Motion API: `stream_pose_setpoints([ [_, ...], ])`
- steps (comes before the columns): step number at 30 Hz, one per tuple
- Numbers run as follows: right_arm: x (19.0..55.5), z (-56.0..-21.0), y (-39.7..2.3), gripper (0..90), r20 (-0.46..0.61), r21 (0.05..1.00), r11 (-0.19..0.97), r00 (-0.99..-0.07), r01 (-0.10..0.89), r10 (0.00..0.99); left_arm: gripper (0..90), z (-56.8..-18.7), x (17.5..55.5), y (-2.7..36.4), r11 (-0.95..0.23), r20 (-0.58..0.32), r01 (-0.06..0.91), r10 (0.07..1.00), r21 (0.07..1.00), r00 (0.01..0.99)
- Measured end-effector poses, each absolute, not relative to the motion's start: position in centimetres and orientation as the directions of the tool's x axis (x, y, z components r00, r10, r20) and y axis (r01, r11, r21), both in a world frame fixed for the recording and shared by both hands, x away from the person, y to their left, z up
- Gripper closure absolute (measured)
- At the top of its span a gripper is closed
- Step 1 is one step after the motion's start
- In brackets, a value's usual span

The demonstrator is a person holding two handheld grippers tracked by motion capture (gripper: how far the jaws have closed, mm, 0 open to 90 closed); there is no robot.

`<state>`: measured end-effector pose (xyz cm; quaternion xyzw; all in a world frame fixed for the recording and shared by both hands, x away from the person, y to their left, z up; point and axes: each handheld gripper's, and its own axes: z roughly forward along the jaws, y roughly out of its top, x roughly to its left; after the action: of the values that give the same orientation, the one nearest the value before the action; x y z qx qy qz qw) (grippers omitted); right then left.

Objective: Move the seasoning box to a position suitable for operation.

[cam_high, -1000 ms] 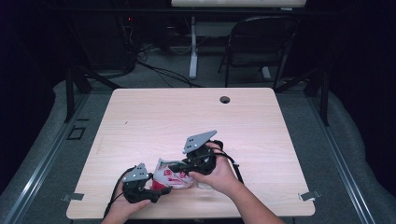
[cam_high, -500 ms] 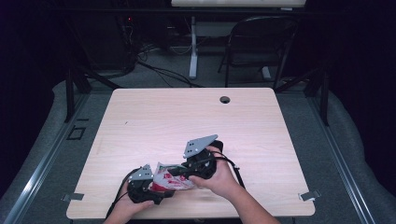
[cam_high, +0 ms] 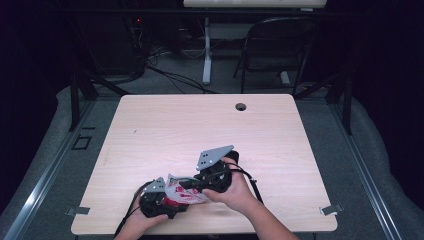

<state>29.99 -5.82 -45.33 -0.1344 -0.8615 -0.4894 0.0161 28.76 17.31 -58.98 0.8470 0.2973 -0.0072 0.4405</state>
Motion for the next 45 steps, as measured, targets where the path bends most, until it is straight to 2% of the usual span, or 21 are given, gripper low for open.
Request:
stream_pose_setpoints([
  [13,30.1,-45.6,-5.5,90.0,0.163,0.836,0.488,-0.963,0.251,0.217,52.9,-58.9,28.4,16.8,-0.469,-0.221,0.478,0.503,0.742,0.836],
  [38,30.2,-45.5,-6.0,89.7,0.168,0.85,0.457,-0.957,0.261,0.235,60.2,-58.2,28.1,16.7,-0.454,-0.176,0.468,0.549,0.758,0.817],
  [45,30.1,-45.2,-6.1,82.3,0.152,0.859,0.448,-0.958,0.25,0.245,60.7,-57.7,28.0,16.9,-0.459,-0.135,0.462,0.582,0.759,0.802],
])
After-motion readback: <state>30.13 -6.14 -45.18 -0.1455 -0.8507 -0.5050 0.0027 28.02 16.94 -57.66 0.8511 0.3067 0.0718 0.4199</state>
